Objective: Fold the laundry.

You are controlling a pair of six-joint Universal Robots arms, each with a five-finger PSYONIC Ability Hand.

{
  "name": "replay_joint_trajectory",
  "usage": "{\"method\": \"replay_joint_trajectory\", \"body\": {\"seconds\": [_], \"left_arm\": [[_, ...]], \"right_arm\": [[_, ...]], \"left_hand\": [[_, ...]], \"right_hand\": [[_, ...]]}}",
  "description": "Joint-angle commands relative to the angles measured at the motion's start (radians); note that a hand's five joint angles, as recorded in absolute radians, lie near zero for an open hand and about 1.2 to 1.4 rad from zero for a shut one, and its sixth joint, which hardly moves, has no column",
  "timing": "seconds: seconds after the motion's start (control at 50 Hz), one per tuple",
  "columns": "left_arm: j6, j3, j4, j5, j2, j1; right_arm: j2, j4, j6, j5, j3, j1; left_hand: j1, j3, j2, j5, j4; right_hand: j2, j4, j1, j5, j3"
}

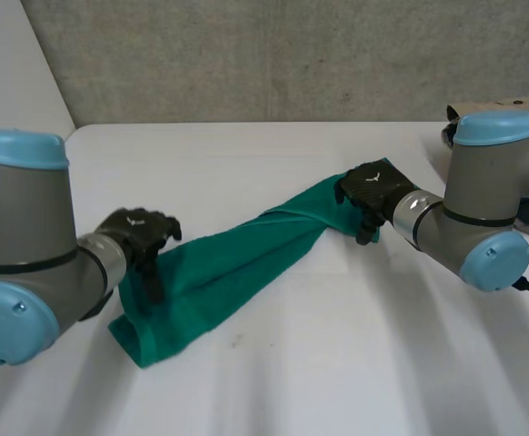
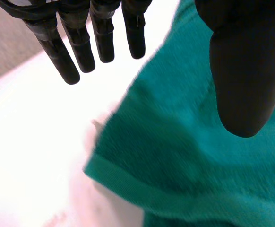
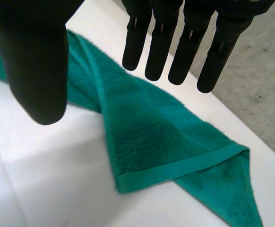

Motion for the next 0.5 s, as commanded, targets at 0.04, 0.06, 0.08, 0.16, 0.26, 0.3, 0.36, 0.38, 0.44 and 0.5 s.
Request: {"method": "replay_joint_trajectory", "body": {"seconds": [0.04, 0.06, 0.08, 0.16, 0.26, 0.3, 0.36, 0.38, 0.44, 0.5], "left_arm": [[-0.014, 0.116, -0.004, 0.006, -0.007, 0.012], [-0.009, 0.135, -0.005, 0.006, -0.027, 0.014], [-0.009, 0.153, -0.005, 0.002, -0.044, 0.015], [0.0, 0.254, -0.024, -0.014, -0.142, 0.024], [0.066, 0.351, -0.1, -0.038, -0.263, 0.03], [0.084, 0.368, -0.119, -0.047, -0.286, 0.03], [0.106, 0.389, -0.127, -0.06, -0.315, 0.032], [0.107, 0.394, -0.127, -0.061, -0.324, 0.032], [0.109, 0.409, -0.13, -0.066, -0.344, 0.03], [0.107, 0.417, -0.13, -0.069, -0.352, 0.027]], "right_arm": [[0.056, -0.053, 0.079, 0.067, -0.102, 0.027], [0.073, -0.052, 0.09, 0.076, -0.126, 0.032], [0.09, -0.052, 0.097, 0.087, -0.149, 0.036], [0.177, -0.033, 0.128, 0.145, -0.292, 0.052], [0.313, 0.052, 0.156, 0.162, -0.497, 0.058], [0.353, 0.08, 0.16, 0.153, -0.551, 0.058], [0.421, 0.126, 0.174, 0.127, -0.64, 0.059], [0.436, 0.134, 0.179, 0.121, -0.659, 0.061], [0.481, 0.148, 0.195, 0.114, -0.708, 0.061], [0.504, 0.145, 0.208, 0.114, -0.722, 0.059]], "left_hand": [[-0.053, -0.046, -0.044, -0.029, -0.04], [-0.053, -0.046, -0.044, -0.029, -0.04], [-0.053, -0.046, -0.044, -0.029, -0.04], [-0.044, -0.037, -0.035, -0.02, -0.031], [-0.038, -0.031, -0.029, -0.014, -0.025], [-0.038, -0.031, -0.029, -0.014, -0.025], [-0.02, -0.014, -0.012, 0.004, -0.007], [0.0, 0.007, 0.009, 0.024, 0.013], [0.126, 0.133, 0.135, 0.15, 0.139], [0.311, 0.317, 0.319, 0.335, 0.324]], "right_hand": [[0.092, 0.095, 0.095, 0.092, 0.093], [0.084, 0.087, 0.086, 0.083, 0.085], [0.075, 0.078, 0.077, 0.074, 0.076], [0.037, 0.04, 0.039, 0.036, 0.038], [-0.046, -0.043, -0.043, -0.046, -0.045], [-0.046, -0.043, -0.043, -0.046, -0.045], [-0.046, -0.043, -0.043, -0.046, -0.045], [-0.046, -0.043, -0.043, -0.046, -0.045], [-0.028, -0.025, -0.026, -0.028, -0.027], [0.059, 0.062, 0.062, 0.059, 0.061]]}}
